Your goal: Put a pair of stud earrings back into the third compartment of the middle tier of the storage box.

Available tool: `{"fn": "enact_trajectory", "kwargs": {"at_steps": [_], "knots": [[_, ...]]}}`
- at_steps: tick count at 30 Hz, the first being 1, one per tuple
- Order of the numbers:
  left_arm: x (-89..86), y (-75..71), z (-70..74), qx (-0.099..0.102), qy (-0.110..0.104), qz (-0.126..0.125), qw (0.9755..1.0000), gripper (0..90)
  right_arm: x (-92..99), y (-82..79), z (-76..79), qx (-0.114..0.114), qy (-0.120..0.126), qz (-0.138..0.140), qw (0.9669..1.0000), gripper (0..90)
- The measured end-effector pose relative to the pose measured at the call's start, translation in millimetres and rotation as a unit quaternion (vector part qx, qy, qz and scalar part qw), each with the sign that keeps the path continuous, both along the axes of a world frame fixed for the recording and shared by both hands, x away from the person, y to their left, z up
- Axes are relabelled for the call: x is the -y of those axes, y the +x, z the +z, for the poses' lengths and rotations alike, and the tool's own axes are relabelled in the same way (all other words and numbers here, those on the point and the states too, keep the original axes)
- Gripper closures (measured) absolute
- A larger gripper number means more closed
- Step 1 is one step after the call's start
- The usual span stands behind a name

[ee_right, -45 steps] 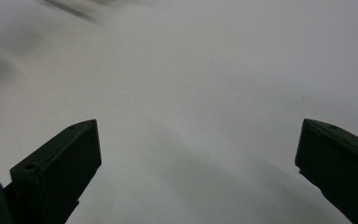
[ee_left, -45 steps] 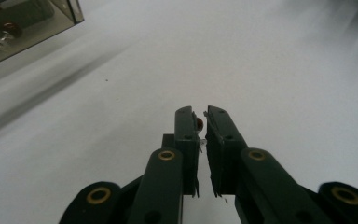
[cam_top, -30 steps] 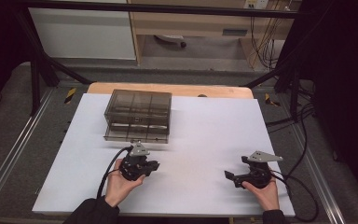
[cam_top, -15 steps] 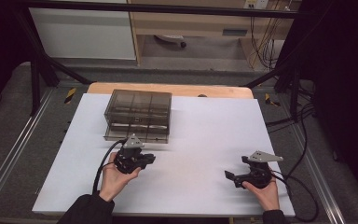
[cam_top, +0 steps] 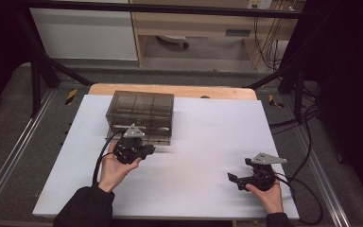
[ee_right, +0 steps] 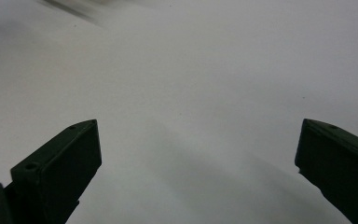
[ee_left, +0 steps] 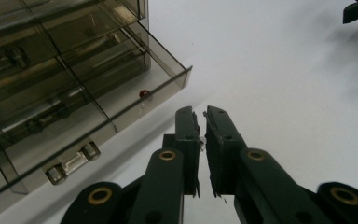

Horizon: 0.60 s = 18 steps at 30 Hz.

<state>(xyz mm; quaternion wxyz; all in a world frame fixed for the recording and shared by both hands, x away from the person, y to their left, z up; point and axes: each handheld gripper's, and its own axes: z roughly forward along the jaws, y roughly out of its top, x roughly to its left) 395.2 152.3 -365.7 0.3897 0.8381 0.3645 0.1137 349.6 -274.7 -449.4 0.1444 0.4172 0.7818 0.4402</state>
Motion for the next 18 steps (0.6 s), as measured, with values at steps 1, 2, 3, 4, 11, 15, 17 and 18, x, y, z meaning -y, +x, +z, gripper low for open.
{"fn": "enact_trajectory", "kwargs": {"at_steps": [1, 2, 3, 4, 11, 15, 17, 18], "knots": [[0.7, 1.5, 0.9, 0.001, 0.001, 0.001, 1.0000, 82.8, 0.0, -0.1, 0.1, 0.000, 0.000, 0.000, 1.0000, 0.9], [1.8, 4.2, 2.6, 0.001, 0.003, 0.000, 1.0000, 82.8, 0.1, -0.1, 0.1, 0.000, 0.000, 0.000, 1.0000, 0.9], [2.5, 5.8, 3.7, 0.002, 0.003, 0.001, 1.0000, 82.8, 0.1, 0.0, 0.2, 0.000, 0.000, -0.001, 1.0000, 0.9], [3.8, 8.4, 5.4, 0.002, 0.001, 0.002, 1.0000, 82.8, 0.2, 0.0, 0.1, 0.000, 0.001, -0.001, 1.0000, 0.9], [9.7, 21.5, 10.3, 0.004, 0.006, 0.008, 0.9999, 82.9, 0.5, -0.2, 0.4, 0.001, 0.001, 0.000, 1.0000, 0.9], [11.3, 29.3, 10.0, 0.004, 0.009, 0.012, 0.9999, 83.0, 0.5, -0.1, 0.3, 0.001, 0.000, 0.000, 1.0000, 0.9], [11.2, 33.0, 8.9, 0.003, 0.012, 0.014, 0.9998, 83.0, 0.4, -0.1, 0.3, 0.001, 0.000, 0.000, 1.0000, 0.9], [11.7, 34.7, 7.7, 0.003, 0.009, 0.018, 0.9998, 83.0, 0.4, -0.2, 0.3, 0.001, 0.001, 0.000, 1.0000, 0.9]]}}
